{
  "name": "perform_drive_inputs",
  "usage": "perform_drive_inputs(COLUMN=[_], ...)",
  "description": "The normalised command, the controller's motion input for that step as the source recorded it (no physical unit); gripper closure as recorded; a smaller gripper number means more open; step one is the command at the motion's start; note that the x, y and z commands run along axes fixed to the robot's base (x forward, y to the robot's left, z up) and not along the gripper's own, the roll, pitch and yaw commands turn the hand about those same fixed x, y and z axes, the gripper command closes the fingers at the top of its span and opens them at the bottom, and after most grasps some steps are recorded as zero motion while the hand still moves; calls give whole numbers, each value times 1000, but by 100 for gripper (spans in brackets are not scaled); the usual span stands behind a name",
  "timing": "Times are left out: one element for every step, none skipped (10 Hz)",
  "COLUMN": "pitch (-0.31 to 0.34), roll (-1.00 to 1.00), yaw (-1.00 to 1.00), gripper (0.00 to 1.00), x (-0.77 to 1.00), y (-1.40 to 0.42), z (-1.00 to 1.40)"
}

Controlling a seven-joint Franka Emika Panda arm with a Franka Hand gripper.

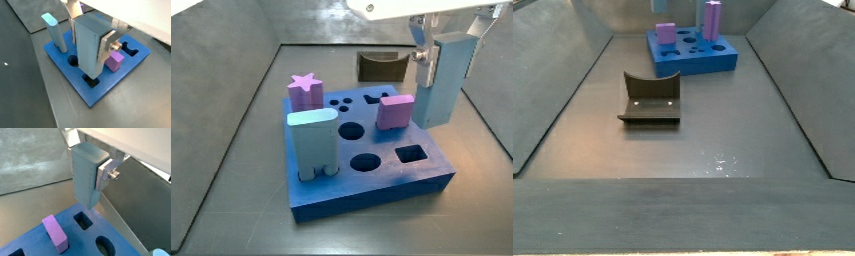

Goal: Pick up the rectangle object. Move up. Place the rectangle object on the fixture. Regrasp the rectangle object. Move to above the board. Insert the rectangle object.
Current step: Insert the rectangle object.

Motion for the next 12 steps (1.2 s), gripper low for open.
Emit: perform_drive_inputs(pitch=[-426,-369,-40,17,0,-166,-309,0,0,6,0,20], roll=[460,0,-394,-9,0,0,0,-23,-9,-100,-169,-69], yaw=[0,0,0,0,0,0,0,0,0,-160,-631,-431], gripper=[100,100,100,100,100,100,100,100,100,100,100,100], x=[-117,-123,0,17,0,-89,-151,9,51,206,334,197], y=[-117,103,311,14,0,-146,-174,0,0,0,71,0], z=[-660,-766,-514,-63,-51,-489,-706,-69,-29,0,0,0])
